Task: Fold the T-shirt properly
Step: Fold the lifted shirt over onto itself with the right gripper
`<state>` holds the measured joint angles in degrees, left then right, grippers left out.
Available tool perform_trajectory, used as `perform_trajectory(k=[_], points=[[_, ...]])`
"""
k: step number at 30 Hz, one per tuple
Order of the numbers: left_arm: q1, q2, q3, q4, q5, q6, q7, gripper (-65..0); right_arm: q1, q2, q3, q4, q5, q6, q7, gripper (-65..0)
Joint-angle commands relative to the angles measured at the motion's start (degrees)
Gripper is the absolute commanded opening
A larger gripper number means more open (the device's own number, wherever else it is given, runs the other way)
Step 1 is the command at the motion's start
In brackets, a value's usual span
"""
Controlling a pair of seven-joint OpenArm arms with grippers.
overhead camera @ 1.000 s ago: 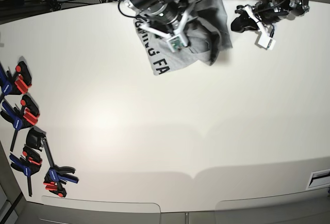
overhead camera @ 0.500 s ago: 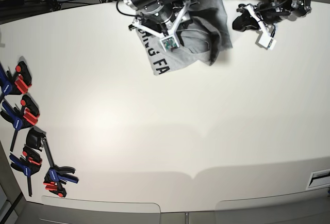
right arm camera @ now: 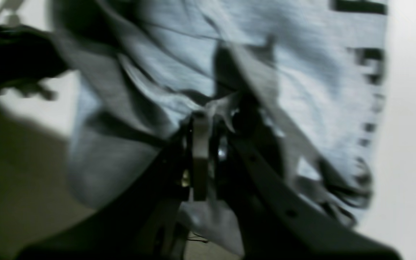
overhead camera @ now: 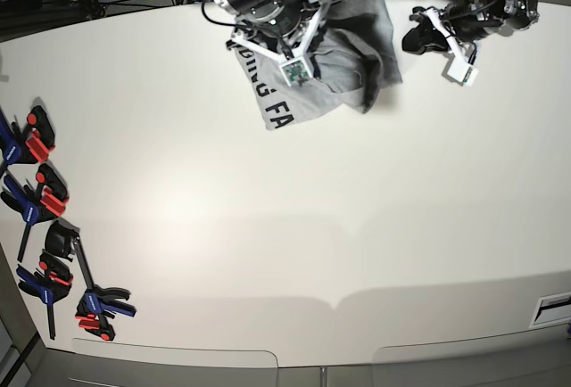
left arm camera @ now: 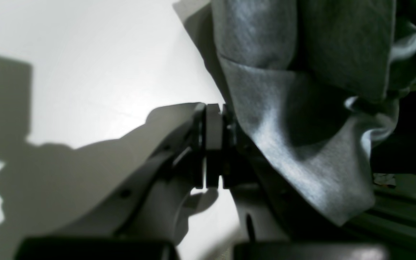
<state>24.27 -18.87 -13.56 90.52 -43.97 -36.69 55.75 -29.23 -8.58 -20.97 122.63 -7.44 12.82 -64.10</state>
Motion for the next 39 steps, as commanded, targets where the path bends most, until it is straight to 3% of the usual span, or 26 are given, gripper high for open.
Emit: perform_trajectory(k=[1,5,17,20,27,31,35,39], points=[[0.5,-0.5,-0.2,0.3,1.8,0.2,1.6,-65.0,0.0,-0.4,-0.4,1.2,0.4,0.4,0.9,-65.0],[0.5,-0.5,-0.2,0.3,1.8,0.2,1.6,-65.0,0.0,-0.4,-0.4,1.2,2.3,1.6,0.8,-65.0],[0.5,-0.5,-0.2,0.3,1.8,0.2,1.4,-65.0,-1.8,-0.4,-0.4,1.2,34.2,20.0,-7.6,-65.0],[0.3,-0.5,-0.2,0.3,1.8,0.2,1.4,-65.0,-2.6,-0.4,-0.4,1.2,39.9,22.9,-9.4,-65.0],[0.2,-0.5,-0.2,0.3,1.9,0.2,1.4,-65.0,-2.5,-0.1,-0.4,1.2,39.0,23.2,-8.7,-65.0],[0.2,-0.5,-0.2,0.2,1.8,0.2,1.4,-65.0,-2.1,0.3,-0.4,1.2,36.0,23.2,-5.3,-46.6],[-0.1,-1.5,-0.3,0.6,1.2,0.2,1.2,-65.0,-0.5,0.3,-0.4,1.2,39.6,23.2,-5.3,-45.8],[-0.6,-3.4,-3.0,5.5,-0.9,-1.3,1.7,-65.0,3.0,0.3,-0.4,1.7,36.4,23.2,-4.5,-46.5]])
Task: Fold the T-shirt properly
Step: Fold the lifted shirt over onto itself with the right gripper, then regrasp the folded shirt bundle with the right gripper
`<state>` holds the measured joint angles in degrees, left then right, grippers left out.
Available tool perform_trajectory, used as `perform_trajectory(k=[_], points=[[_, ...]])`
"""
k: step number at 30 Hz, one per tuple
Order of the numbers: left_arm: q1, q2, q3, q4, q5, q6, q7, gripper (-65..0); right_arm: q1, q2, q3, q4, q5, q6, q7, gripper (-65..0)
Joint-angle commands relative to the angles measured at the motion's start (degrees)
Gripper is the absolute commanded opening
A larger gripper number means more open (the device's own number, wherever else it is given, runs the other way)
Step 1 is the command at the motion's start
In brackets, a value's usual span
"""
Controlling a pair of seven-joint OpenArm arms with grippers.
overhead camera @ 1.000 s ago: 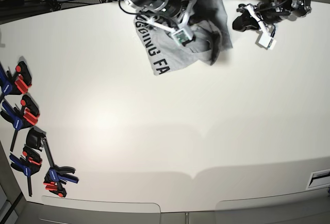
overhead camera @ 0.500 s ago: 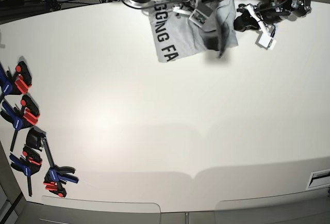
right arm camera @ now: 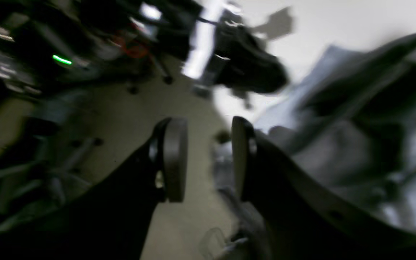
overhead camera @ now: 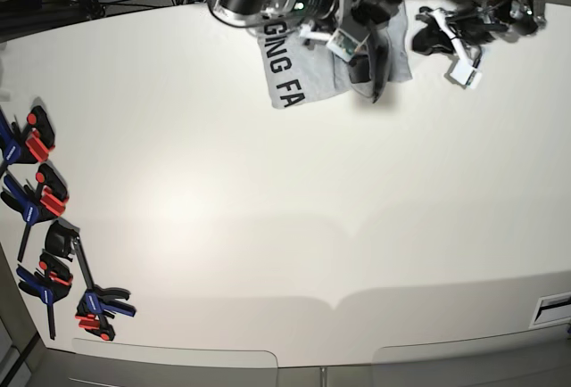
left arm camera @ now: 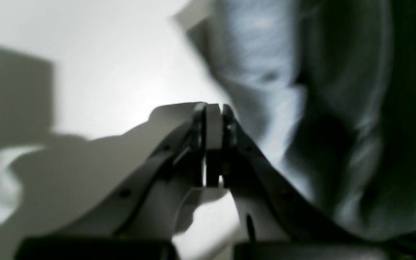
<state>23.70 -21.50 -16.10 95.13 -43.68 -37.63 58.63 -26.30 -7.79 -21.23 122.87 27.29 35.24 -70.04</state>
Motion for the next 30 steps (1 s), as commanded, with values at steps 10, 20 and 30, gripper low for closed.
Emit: perform_trajectory(k=[10,20,30], points=[[-0.1,-0.4,-3.1,21.5,-12.0,-2.4,3.7,-65.0,1.6,-0.5,1.0,2.0,-30.7,-17.1,9.2,-65.0],[-1.0,1.9,15.1,23.7,-6.4,-2.4,-0.4,-65.0,1.5,-0.4,20.2,2.0,-22.6,-18.8,10.9,-65.0],[-4.9,4.8,23.5,20.0,11.5,12.0,-6.0,-65.0,1.5,-0.5,27.4,-3.2,-1.7,-9.0,10.7,-65.0]])
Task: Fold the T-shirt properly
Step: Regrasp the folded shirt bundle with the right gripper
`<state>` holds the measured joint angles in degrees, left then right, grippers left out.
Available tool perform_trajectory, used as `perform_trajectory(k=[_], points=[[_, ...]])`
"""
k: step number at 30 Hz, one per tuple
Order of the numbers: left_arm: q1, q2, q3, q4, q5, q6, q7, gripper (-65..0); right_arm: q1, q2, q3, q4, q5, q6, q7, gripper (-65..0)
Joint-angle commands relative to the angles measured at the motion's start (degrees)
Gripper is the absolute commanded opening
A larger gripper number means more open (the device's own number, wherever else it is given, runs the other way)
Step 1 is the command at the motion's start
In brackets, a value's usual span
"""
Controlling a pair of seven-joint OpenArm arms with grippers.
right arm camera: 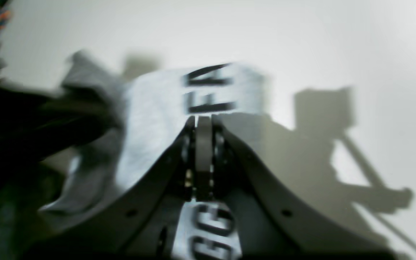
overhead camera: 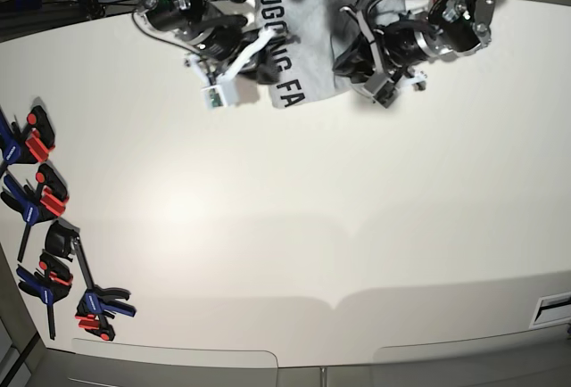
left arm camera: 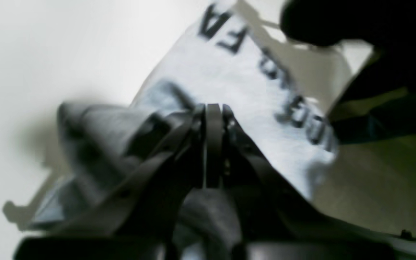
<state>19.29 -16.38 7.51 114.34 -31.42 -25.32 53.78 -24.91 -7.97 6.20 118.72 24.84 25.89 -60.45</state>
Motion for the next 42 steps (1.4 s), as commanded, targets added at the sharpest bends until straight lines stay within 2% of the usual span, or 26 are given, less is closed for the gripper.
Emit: perform_trajectory(k=[1,6,9,13,16,20,24,27,30,32,33,35,37,39,42], points=[[-0.5,-0.3,-0.1,-0.1,0.3,0.8,-1.2,-65.0,0.1,-0.3,-0.2,-0.4,1.7,0.8,1.1,-65.0],[-0.6,-1.0,-0.1,-5.4,4.5,4.7,-0.1,-65.0,0.2,-0.3,-0.2,-8.5,0.7,1.6,3.4,-65.0],[-0.5,-2.8,-0.1,-6.3,8.1,7.4,0.2,-65.0,0.2,-0.3,0.0,-12.4,-2.9,0.8,5.8,-65.0],[-0.5,-4.7,-2.8,-6.3,11.6,9.6,-0.9,-65.0,0.2,-0.3,1.5,-12.9,-3.2,0.6,6.0,-65.0],[-0.6,-4.8,-7.5,-6.3,11.8,9.5,-2.1,-65.0,0.3,-0.3,2.6,-12.5,-2.9,0.6,6.0,-65.0],[-0.6,-4.8,-12.9,-6.3,11.2,9.4,-2.8,-65.0,0.3,-0.3,3.4,-10.5,2.6,0.7,6.0,-65.0],[-0.6,-4.8,-17.4,-5.6,4.9,5.4,-2.8,-65.0,0.9,-0.3,3.4,-7.0,7.8,0.8,5.7,-65.0],[-0.6,-4.8,-21.0,-3.6,0.3,2.9,-2.9,-65.0,2.4,-0.3,3.4,-3.8,8.8,3.7,5.4,-65.0],[-0.6,-4.8,-24.8,0.0,-1.8,1.4,-3.0,-65.0,4.4,-0.3,3.4,-0.5,8.8,6.3,5.3,-65.0],[-0.6,-4.8,-27.3,2.4,-1.9,1.3,-3.5,-65.0,5.9,-0.3,2.8,1.1,10.2,11.4,2.5,-65.0],[-0.6,-4.8,-28.3,3.2,-1.9,1.3,-3.9,-65.0,6.6,-0.2,2.2,1.4,12.2,14.1,-1.2,-65.0],[-0.6,-4.8,-30.1,3.8,-1.9,1.3,-4.5,-65.0,7.1,0.8,-0.7,1.4,18.0,14.1,-8.9,-65.0],[-0.5,-4.8,-30.7,3.8,-1.9,1.3,-4.6,-65.0,6.8,3.2,-5.8,1.0,21.0,14.1,-13.8,-65.0],[-0.4,-4.8,-30.7,3.8,-1.7,1.3,-4.6,-65.0,6.8,6.0,-11.6,-0.4,19.8,14.1,-15.6,-65.0],[-0.4,-4.8,-30.7,3.8,-1.7,1.3,-4.6,-65.0,7.1,9.3,-19.0,-3.5,14.0,14.1,-13.9,-65.0]])
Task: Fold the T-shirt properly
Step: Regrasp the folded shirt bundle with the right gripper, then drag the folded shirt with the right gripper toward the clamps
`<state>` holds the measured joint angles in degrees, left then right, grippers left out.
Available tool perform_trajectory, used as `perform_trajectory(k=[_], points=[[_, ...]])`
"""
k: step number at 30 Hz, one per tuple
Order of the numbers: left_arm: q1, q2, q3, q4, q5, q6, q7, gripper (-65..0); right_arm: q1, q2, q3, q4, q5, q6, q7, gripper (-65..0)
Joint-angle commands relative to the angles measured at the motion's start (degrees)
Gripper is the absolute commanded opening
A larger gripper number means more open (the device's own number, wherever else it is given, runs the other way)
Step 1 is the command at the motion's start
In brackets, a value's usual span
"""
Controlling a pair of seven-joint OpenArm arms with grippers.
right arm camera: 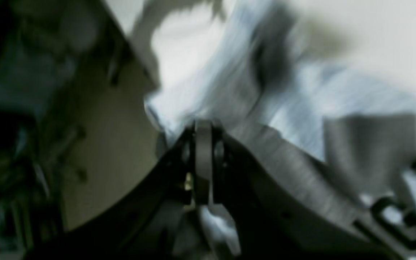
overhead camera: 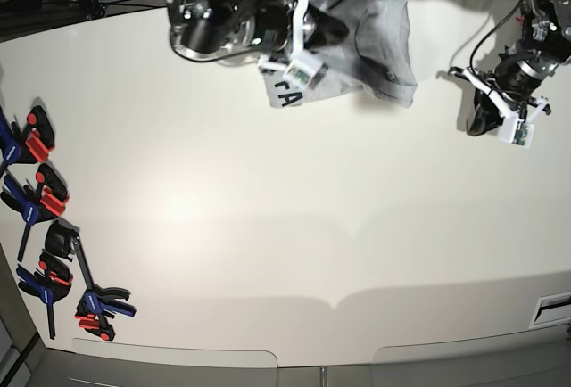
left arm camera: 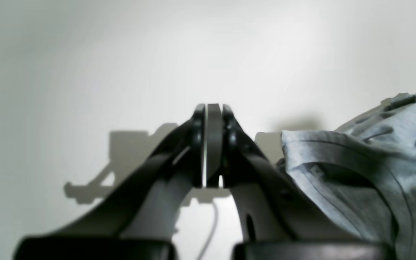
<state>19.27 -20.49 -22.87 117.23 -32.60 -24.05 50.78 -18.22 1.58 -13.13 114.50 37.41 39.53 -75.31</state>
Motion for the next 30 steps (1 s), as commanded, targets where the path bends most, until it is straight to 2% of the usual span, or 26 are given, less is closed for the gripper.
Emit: perform_trajectory(k=[1,5,11,15,17,20,22,24,30], points=[[-0.4,-0.6,-0.3,0.9,-0.5,0.0,-1.6,-65.0,0.7,0.6,-1.6,-0.4,-1.0,0.5,2.1,-65.0],[-0.3,-0.7,-0.3,0.9,-0.5,0.0,-1.6,-65.0,3.9,2.4,-5.5,-7.6,-8.9,0.5,6.1,-65.0],[-0.3,-0.7,-0.3,0.9,-0.5,0.0,-1.4,-65.0,13.7,2.4,-5.6,-25.6,-11.1,0.5,7.5,-65.0],[-0.3,-0.7,-0.3,0.9,-0.5,0.0,-1.4,-65.0,20.8,2.4,-5.2,-38.7,-16.5,0.4,8.4,-65.0],[-0.3,-0.7,-0.3,0.9,-0.5,0.0,-1.4,-65.0,23.9,2.4,-3.6,-44.1,-19.0,-4.4,10.1,-65.0],[-0.3,-0.7,-0.3,0.9,-0.5,0.0,-1.4,-65.0,27.0,2.4,2.3,-49.6,-22.4,-13.6,13.4,-65.0],[-0.4,-0.7,-0.3,0.9,-0.5,0.0,-1.4,-65.0,27.8,2.4,8.5,-50.9,-23.8,-17.5,15.1,-65.0],[-0.4,-0.7,-0.3,0.9,-0.5,0.0,-1.4,-65.0,28.0,2.4,15.6,-50.9,-24.0,-19.2,15.4,-65.0],[-0.4,-0.7,-0.3,0.9,-0.5,0.0,-1.4,-65.0,27.8,2.5,39.8,-50.9,-27.5,-18.9,14.9,-65.0]])
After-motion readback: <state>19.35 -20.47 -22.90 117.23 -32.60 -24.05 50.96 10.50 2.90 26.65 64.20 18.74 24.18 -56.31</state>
